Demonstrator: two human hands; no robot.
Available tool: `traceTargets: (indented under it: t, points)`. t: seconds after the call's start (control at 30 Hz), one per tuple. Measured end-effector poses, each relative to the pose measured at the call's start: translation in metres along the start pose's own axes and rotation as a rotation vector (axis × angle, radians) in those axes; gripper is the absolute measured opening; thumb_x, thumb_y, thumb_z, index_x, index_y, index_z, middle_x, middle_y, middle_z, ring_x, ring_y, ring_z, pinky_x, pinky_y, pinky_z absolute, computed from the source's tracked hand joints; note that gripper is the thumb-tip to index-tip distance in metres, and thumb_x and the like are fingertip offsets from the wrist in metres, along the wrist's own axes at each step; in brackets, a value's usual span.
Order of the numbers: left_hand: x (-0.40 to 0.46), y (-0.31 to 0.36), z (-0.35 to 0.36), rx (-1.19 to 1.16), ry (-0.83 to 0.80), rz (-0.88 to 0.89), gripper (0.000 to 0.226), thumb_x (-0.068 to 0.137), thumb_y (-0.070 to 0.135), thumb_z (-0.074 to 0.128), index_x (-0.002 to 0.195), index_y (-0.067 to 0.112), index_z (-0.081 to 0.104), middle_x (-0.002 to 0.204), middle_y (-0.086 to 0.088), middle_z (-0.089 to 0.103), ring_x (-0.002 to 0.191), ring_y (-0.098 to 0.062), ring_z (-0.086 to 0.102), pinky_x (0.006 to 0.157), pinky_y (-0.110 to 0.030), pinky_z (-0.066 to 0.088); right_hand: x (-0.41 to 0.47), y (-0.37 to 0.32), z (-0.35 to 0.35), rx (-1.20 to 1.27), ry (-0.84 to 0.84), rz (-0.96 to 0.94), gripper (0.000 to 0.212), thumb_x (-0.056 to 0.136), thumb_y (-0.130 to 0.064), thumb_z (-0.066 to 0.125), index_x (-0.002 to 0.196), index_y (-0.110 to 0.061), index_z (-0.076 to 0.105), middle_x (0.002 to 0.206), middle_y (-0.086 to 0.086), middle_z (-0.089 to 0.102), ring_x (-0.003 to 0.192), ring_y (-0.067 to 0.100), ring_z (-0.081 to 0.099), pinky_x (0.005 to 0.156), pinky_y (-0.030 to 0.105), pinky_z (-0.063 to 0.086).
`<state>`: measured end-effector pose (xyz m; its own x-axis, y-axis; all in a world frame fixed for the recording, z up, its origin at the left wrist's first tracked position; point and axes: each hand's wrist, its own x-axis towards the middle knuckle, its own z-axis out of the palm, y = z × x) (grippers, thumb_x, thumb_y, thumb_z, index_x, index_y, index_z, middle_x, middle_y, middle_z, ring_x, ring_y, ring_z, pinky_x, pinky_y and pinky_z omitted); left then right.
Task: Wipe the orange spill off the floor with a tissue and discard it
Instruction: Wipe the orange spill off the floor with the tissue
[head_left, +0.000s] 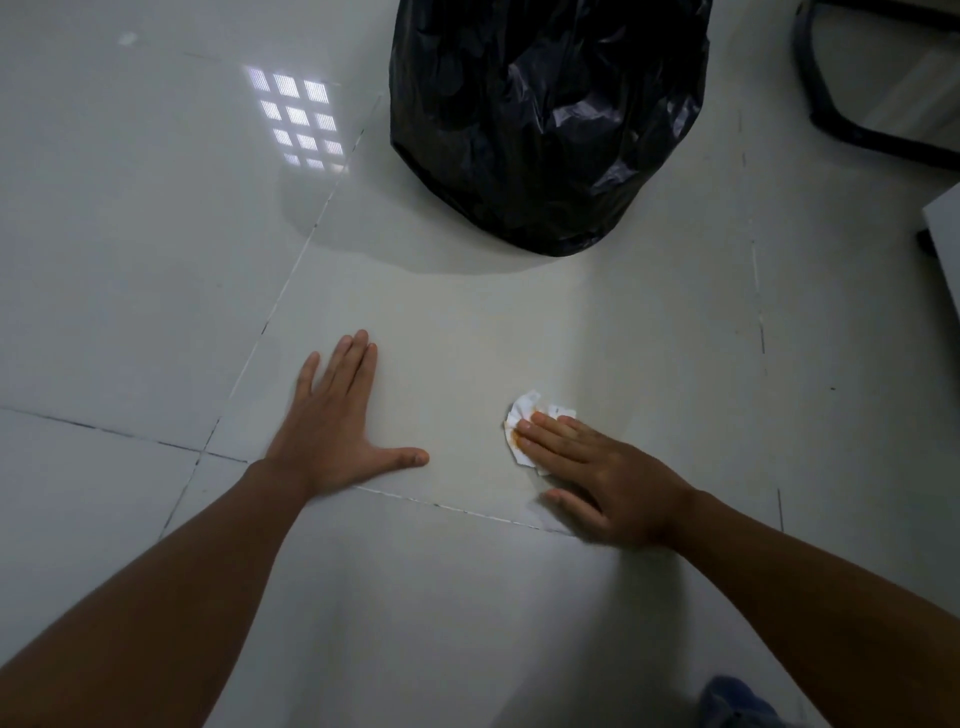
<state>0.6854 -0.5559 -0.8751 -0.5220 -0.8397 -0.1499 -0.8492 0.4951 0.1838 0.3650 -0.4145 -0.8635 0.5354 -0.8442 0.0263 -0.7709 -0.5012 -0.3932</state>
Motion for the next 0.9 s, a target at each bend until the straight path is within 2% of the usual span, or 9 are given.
traceTargets:
  t: [0.07, 0.2, 0.33, 0.43, 0.53, 0.6, 0.7, 0.8, 0.9]
  points:
    - [0.000, -0.001, 0.000, -0.002, -0.003, -0.002, 0.145, 0.054, 0.107, 0.025, 0.159, 0.010, -0.001, 0.170, -0.004, -0.008, 0.155, -0.014, -0.012, 0.127, -0.050, 0.000, -0.003, 0.005, -0.003, 0.041, 0.121, -0.031, 0.052, 0.097, -0.022, 0.060, 0.146, -0.009, 0.049, 0.155, 0.005, 0.044, 0.146, 0.016, 0.038, 0.118, 0.040, 0.035]
    - [0.000, 0.000, 0.002, 0.003, 0.005, -0.004, 0.145, 0.054, 0.107, 0.026, 0.158, 0.009, 0.001, 0.170, -0.005, -0.006, 0.156, -0.016, -0.009, 0.127, -0.051, 0.001, 0.004, 0.007, -0.005, -0.027, 0.385, -0.040, 0.027, 0.083, -0.012, 0.077, 0.109, -0.010, 0.077, 0.124, 0.003, 0.072, 0.109, 0.018, 0.071, 0.088, 0.038, 0.058]
    - [0.000, 0.000, 0.003, 0.005, 0.018, -0.007, 0.144, 0.055, 0.106, 0.028, 0.158, 0.009, 0.003, 0.170, -0.005, -0.002, 0.156, -0.017, -0.006, 0.127, -0.052, 0.003, 0.022, -0.001, -0.004, -0.059, 0.388, 0.051, 0.013, 0.080, -0.001, 0.076, 0.090, -0.009, 0.078, 0.094, 0.007, 0.077, 0.077, 0.029, 0.070, 0.067, 0.036, 0.058]
    - [0.001, 0.001, 0.004, 0.003, 0.023, -0.012, 0.144, 0.055, 0.107, 0.028, 0.158, 0.009, 0.003, 0.170, -0.005, -0.002, 0.156, -0.016, -0.006, 0.127, -0.051, 0.002, 0.039, -0.008, -0.017, 0.182, 0.473, 0.276, 0.010, 0.086, -0.004, 0.071, 0.090, -0.011, 0.076, 0.086, 0.000, 0.076, 0.075, 0.016, 0.071, 0.071, 0.029, 0.057]
    - [0.001, 0.001, 0.003, -0.002, 0.023, -0.008, 0.143, 0.056, 0.106, 0.028, 0.158, 0.009, 0.003, 0.170, -0.005, -0.002, 0.156, -0.016, -0.006, 0.127, -0.051, 0.003, 0.051, -0.001, -0.025, 0.325, 0.615, 0.619, 0.013, 0.088, -0.013, 0.071, 0.100, -0.014, 0.076, 0.081, -0.002, 0.073, 0.065, 0.004, 0.066, 0.070, 0.031, 0.059]
    - [0.000, 0.001, 0.003, -0.001, 0.029, -0.008, 0.144, 0.056, 0.106, 0.028, 0.158, 0.008, 0.004, 0.170, -0.006, 0.000, 0.157, -0.017, -0.005, 0.127, -0.052, 0.004, 0.051, 0.009, -0.026, 0.402, 0.675, 0.829, 0.025, 0.090, -0.015, 0.069, 0.115, -0.016, 0.072, 0.091, -0.001, 0.072, 0.073, 0.002, 0.066, 0.078, 0.029, 0.058]
    - [0.000, 0.002, 0.002, 0.005, 0.030, -0.008, 0.144, 0.055, 0.106, 0.027, 0.158, 0.008, 0.006, 0.170, -0.007, 0.001, 0.157, -0.018, -0.003, 0.126, -0.053, 0.005, 0.039, 0.020, -0.025, 0.288, 0.701, 0.956, 0.033, 0.094, -0.012, 0.061, 0.126, -0.013, 0.068, 0.119, 0.006, 0.069, 0.108, 0.021, 0.063, 0.095, 0.029, 0.047]
    - [0.000, 0.002, 0.003, 0.011, 0.033, -0.009, 0.143, 0.056, 0.106, 0.026, 0.158, 0.007, 0.008, 0.170, -0.007, 0.002, 0.157, -0.018, -0.002, 0.126, -0.053, 0.006, 0.024, 0.021, -0.022, 0.136, 0.622, 0.798, 0.037, 0.097, -0.012, 0.054, 0.133, -0.012, 0.062, 0.140, 0.004, 0.060, 0.133, 0.023, 0.049, 0.108, 0.028, 0.034]
    - [0.000, 0.001, 0.003, 0.010, 0.037, -0.006, 0.142, 0.057, 0.106, 0.027, 0.158, 0.007, 0.007, 0.170, -0.007, 0.002, 0.157, -0.018, -0.002, 0.126, -0.052, 0.006, 0.014, 0.015, -0.012, 0.028, 0.275, 0.524, 0.046, 0.103, -0.021, 0.047, 0.148, -0.011, 0.046, 0.157, 0.005, 0.041, 0.148, 0.018, 0.030, 0.122, 0.037, 0.022]
